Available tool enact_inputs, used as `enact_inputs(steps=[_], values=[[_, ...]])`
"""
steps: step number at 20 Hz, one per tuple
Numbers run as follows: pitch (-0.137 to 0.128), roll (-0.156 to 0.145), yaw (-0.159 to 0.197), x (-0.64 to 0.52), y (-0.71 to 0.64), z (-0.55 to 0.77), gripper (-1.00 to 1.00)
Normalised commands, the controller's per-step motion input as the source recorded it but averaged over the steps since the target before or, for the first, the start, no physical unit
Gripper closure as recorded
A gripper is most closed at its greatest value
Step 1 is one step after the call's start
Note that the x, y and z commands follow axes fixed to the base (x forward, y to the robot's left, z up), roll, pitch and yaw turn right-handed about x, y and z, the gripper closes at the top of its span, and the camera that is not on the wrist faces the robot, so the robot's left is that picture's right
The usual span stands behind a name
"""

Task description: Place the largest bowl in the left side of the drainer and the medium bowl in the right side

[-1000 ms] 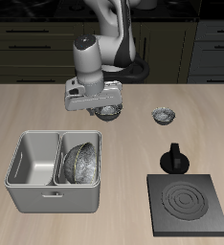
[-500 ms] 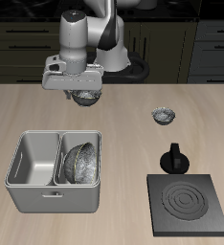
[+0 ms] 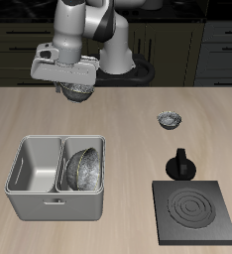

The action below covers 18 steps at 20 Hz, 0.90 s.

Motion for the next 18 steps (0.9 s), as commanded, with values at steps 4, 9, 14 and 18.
enact_inputs(steps=[4, 9, 14, 18], values=[[0.004, -0.016, -0.037, 0.22, -0.13, 0.45, 1.00], [-0.017, -0.037, -0.022, 0.20, -0.16, 0.44, 1.00], [-0.023, -0.041, -0.036, 0.11, -0.16, 0.44, 1.00], [-0.030, -0.059, -0.017, 0.16, -0.24, 0.51, 1.00]])
